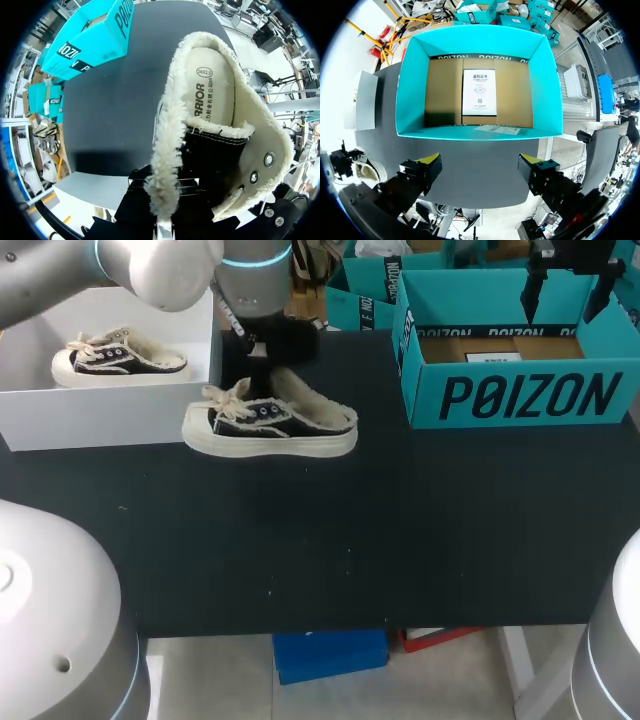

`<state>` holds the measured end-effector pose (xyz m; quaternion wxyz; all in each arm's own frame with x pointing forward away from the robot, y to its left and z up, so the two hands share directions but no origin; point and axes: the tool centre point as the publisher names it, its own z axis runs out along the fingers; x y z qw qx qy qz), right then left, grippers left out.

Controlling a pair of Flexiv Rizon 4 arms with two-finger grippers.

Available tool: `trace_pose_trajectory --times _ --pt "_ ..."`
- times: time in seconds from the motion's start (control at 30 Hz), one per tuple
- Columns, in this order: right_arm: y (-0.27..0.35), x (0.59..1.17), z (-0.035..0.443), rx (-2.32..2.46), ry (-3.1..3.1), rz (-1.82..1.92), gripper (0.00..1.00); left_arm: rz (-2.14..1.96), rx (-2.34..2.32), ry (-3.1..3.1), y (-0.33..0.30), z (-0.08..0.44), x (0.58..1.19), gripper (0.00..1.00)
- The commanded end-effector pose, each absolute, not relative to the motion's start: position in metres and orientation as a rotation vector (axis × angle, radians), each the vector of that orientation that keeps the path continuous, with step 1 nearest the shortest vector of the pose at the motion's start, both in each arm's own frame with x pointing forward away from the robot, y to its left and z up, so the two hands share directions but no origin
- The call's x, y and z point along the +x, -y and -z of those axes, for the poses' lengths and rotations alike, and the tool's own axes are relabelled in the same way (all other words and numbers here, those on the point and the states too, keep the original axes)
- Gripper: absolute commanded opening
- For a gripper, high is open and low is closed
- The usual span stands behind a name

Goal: Take the shoe out of the shoebox, open the shoe tongue, remove and reinsert the insole, then place the shoe into the shoebox

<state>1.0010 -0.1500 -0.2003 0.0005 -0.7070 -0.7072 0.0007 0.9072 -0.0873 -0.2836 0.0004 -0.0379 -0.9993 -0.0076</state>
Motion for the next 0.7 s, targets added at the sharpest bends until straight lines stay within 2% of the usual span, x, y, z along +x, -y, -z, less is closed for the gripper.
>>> trace_pose_trajectory --times 0.03,0.7 --pt "0.15 1.001 0.2 -2.221 2.221 -0.003 1.0 0.036 -0.117 3.13 0.094 0.297 0.905 0.0" --pt "0.15 1.001 0.2 -2.221 2.221 -0.003 1.0 -0.001 -0.107 3.136 0.112 0.373 0.893 0.0"
